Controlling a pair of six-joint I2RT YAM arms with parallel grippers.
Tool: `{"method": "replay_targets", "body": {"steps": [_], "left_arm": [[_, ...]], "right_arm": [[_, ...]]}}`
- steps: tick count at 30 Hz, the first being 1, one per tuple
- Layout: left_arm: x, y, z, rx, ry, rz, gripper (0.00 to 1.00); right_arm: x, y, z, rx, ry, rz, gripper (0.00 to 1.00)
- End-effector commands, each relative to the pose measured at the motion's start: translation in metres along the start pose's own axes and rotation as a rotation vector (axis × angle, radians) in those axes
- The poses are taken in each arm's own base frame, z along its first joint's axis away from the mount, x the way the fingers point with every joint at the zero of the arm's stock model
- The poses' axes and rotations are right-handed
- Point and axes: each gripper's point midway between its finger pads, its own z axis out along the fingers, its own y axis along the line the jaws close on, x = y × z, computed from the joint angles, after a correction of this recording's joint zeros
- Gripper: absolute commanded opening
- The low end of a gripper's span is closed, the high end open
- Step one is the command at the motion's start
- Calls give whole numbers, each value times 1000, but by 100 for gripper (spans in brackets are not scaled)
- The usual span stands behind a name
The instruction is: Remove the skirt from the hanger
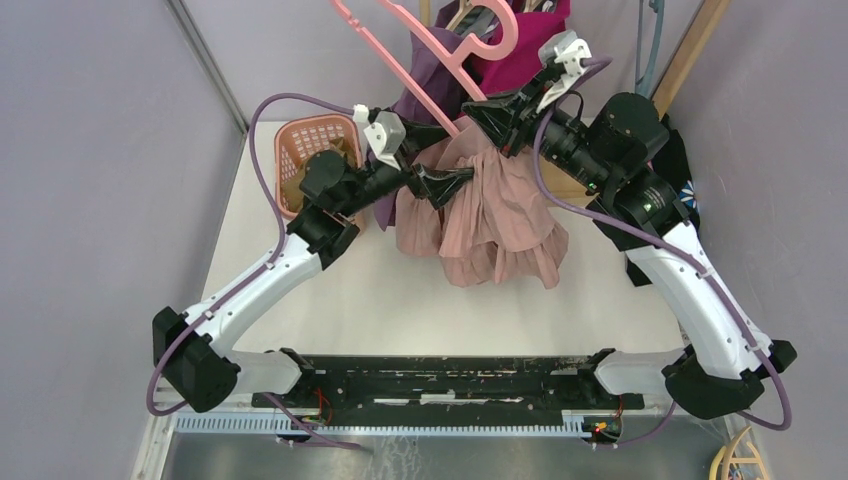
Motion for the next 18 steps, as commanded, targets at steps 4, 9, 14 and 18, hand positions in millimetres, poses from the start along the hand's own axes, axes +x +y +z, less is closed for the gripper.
{"method": "replay_targets", "body": {"steps": [4,9,14,18], "left_arm": [[-72,-47,-10,203,-206,-36,100],[-87,-63,-15,296,-300,-118,99],[-89,-68,-12,361,-341,-198,100],[-92,-69,-8,385,-360,-227,100]], "right_arm": [[-35,14,-15,-53,-95,-43,1],[-39,21,-15,-97,-103,-44,1],[-42,31,-17,-144,-110,-24,1],[-38,36,-15,-174,-107,5,1]]}}
